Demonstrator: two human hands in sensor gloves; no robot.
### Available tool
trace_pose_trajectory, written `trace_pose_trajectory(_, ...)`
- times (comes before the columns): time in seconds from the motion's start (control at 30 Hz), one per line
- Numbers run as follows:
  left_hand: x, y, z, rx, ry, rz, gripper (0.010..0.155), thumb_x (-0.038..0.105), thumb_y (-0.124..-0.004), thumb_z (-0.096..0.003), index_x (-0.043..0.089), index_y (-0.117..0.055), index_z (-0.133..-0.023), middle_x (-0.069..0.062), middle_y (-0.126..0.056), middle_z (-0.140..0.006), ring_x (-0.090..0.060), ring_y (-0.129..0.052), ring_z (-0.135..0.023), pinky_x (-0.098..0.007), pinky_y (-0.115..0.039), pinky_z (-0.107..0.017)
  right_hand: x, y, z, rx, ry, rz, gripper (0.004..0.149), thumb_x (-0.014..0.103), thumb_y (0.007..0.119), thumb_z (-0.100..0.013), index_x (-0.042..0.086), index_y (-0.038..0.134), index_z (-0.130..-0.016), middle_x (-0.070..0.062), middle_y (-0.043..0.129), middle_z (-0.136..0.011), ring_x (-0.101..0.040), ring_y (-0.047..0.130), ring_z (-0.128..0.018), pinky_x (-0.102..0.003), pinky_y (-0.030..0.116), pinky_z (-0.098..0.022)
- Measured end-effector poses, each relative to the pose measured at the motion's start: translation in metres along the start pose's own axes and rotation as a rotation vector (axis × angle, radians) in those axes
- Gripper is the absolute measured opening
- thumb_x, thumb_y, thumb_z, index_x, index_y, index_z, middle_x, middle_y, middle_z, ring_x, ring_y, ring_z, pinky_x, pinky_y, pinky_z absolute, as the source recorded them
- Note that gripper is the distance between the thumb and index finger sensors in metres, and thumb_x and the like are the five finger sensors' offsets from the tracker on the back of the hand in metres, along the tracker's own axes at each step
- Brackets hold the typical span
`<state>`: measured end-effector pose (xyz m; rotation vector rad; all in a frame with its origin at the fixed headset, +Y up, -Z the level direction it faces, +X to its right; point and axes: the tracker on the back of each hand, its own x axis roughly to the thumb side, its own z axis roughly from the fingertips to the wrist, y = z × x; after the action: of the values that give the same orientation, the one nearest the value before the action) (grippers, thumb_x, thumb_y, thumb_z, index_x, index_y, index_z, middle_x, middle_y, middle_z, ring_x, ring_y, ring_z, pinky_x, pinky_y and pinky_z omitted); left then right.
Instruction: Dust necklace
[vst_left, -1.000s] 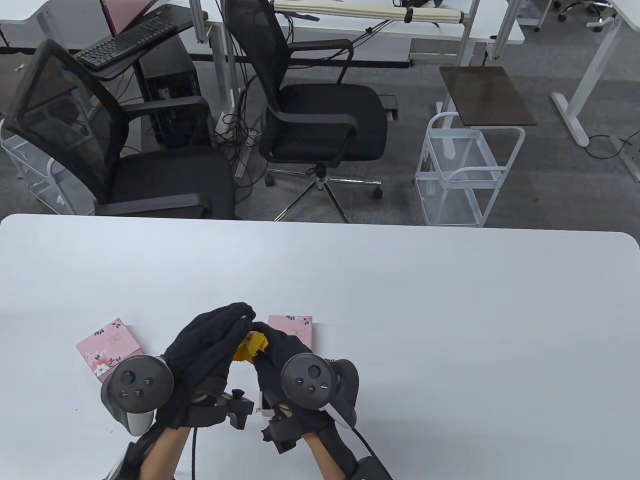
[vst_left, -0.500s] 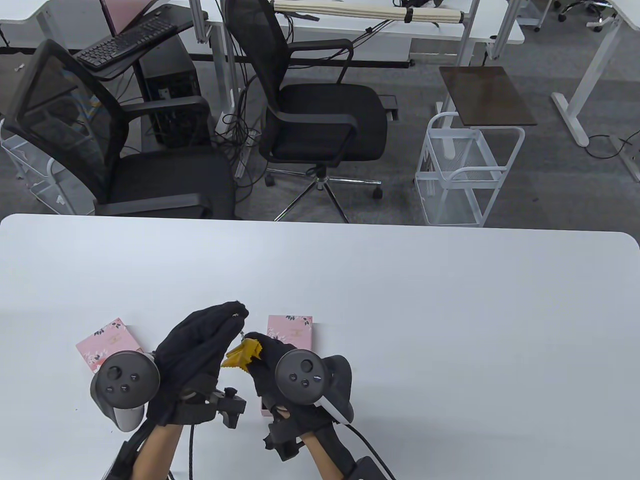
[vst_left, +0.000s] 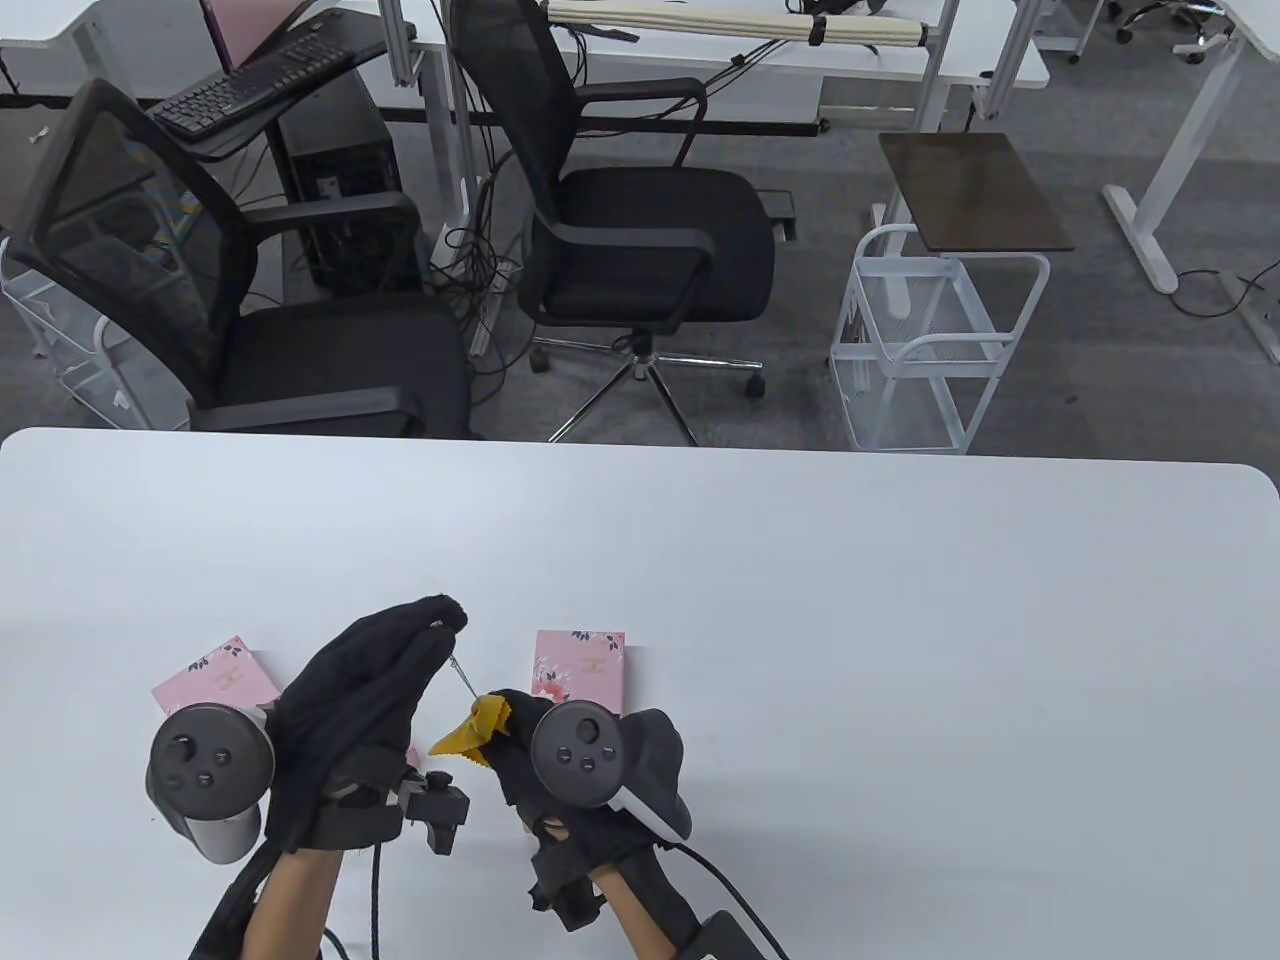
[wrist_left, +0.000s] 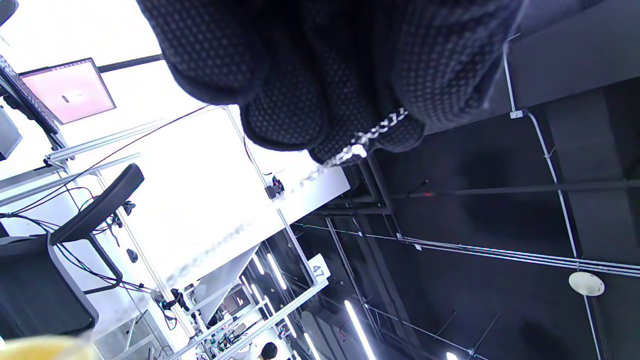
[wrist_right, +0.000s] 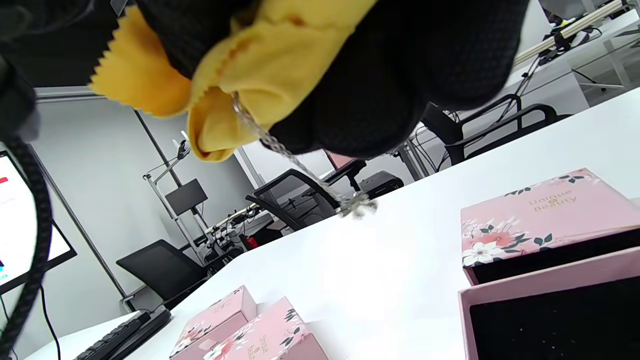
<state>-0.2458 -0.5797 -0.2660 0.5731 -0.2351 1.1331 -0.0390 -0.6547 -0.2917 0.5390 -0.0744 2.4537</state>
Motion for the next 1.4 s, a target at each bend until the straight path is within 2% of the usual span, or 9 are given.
trace_pose_trajectory(0.27, 0.002, 0.005, 0.000, 0.018, -0.023, 0.032, 0.035, 0.047, -0.087, -0.0510, 0.032, -0.095, -0.082, 0.002, -0.104, -0.081, -0.017, -0.099, -0.071, -0.039, -0.086, -0.052, -0.008, 0.021, -0.004, 0.069, 0.028, 0.009, 0.041, 0.029, 0.070, -0.064, 0.010, 0.072, -0.100, -0.017, 0.089, -0.085, -0.039, 0.093, -0.065, -0.053, 0.078, -0.053)
trace_pose_trajectory(0.53, 0.004, 0.011, 0.000, 0.055, -0.041, 0.053, 0.036, 0.047, -0.087, -0.0510, 0.032, -0.095, -0.082, 0.002, -0.104, -0.081, -0.017, -0.099, -0.071, -0.039, -0.086, -0.052, -0.015, 0.033, -0.004, 0.077, 0.056, 0.065, 0.040, 0.038, 0.070, -0.065, 0.008, 0.081, -0.090, -0.012, 0.097, -0.065, -0.031, 0.098, -0.045, -0.047, 0.083, -0.043)
trace_pose_trajectory(0.67, 0.003, 0.016, 0.000, 0.084, -0.040, 0.070, 0.036, 0.047, -0.086, -0.0509, 0.032, -0.095, -0.082, 0.003, -0.104, -0.080, -0.017, -0.099, -0.071, -0.039, -0.086, -0.052, -0.012, 0.039, -0.005, 0.148, 0.050, 0.143, 0.040, 0.033, 0.072, -0.064, 0.010, 0.076, -0.097, -0.015, 0.093, -0.079, -0.036, 0.096, -0.059, -0.051, 0.080, -0.051)
trace_pose_trajectory(0.73, 0.004, 0.018, 0.001, 0.089, -0.040, 0.062, 0.036, 0.047, -0.086, -0.0511, 0.032, -0.095, -0.083, 0.003, -0.104, -0.081, -0.016, -0.099, -0.071, -0.038, -0.086, -0.052, -0.011, 0.039, -0.004, 0.124, 0.041, 0.167, 0.040, 0.031, 0.073, -0.064, 0.011, 0.075, -0.098, -0.016, 0.092, -0.082, -0.037, 0.096, -0.061, -0.051, 0.080, -0.051)
trace_pose_trajectory(0.93, 0.004, 0.026, 0.001, 0.116, -0.039, 0.086, 0.036, 0.047, -0.086, -0.0513, 0.033, -0.095, -0.083, 0.003, -0.104, -0.081, -0.016, -0.098, -0.072, -0.038, -0.086, -0.052, -0.012, 0.041, -0.003, 0.092, 0.047, 0.172, 0.043, 0.042, 0.070, -0.064, 0.007, 0.084, -0.085, -0.009, 0.099, -0.058, -0.028, 0.099, -0.039, -0.045, 0.084, -0.039)
trace_pose_trajectory(1.03, 0.004, 0.026, 0.001, 0.124, -0.037, 0.083, 0.036, 0.047, -0.086, -0.0513, 0.033, -0.095, -0.083, 0.003, -0.104, -0.081, -0.016, -0.099, -0.071, -0.038, -0.086, -0.052, -0.011, 0.040, -0.003, 0.102, 0.044, 0.179, 0.043, 0.041, 0.072, -0.064, 0.007, 0.083, -0.087, -0.010, 0.099, -0.060, -0.029, 0.098, -0.041, -0.045, 0.084, -0.040)
trace_pose_trajectory(1.13, 0.003, 0.027, 0.000, 0.126, -0.032, 0.084, 0.036, 0.047, -0.086, -0.0513, 0.033, -0.095, -0.083, 0.003, -0.104, -0.081, -0.016, -0.099, -0.071, -0.038, -0.086, -0.052, -0.007, 0.041, -0.003, 0.128, 0.026, 0.256, 0.042, 0.034, 0.078, -0.062, 0.008, 0.077, -0.095, -0.013, 0.095, -0.073, -0.032, 0.097, -0.052, -0.047, 0.082, -0.046)
trace_pose_trajectory(1.3, 0.000, 0.037, -0.001, 0.140, -0.014, 0.101, 0.036, 0.047, -0.086, -0.0517, 0.033, -0.095, -0.083, 0.003, -0.104, -0.081, -0.016, -0.099, -0.071, -0.038, -0.086, -0.052, -0.006, 0.047, -0.002, 0.110, -0.017, 0.435, 0.041, 0.035, 0.082, -0.060, 0.009, 0.080, -0.092, -0.011, 0.097, -0.069, -0.030, 0.099, -0.049, -0.045, 0.083, -0.044)
trace_pose_trajectory(1.4, -0.002, 0.041, -0.002, 0.145, 0.001, 0.109, 0.036, 0.047, -0.086, -0.0518, 0.033, -0.094, -0.083, 0.003, -0.104, -0.081, -0.016, -0.099, -0.071, -0.038, -0.086, -0.052, -0.005, 0.049, -0.003, 0.139, -0.018, 0.428, 0.041, 0.035, 0.082, -0.060, 0.009, 0.079, -0.093, -0.011, 0.097, -0.070, -0.030, 0.098, -0.050, -0.045, 0.083, -0.045)
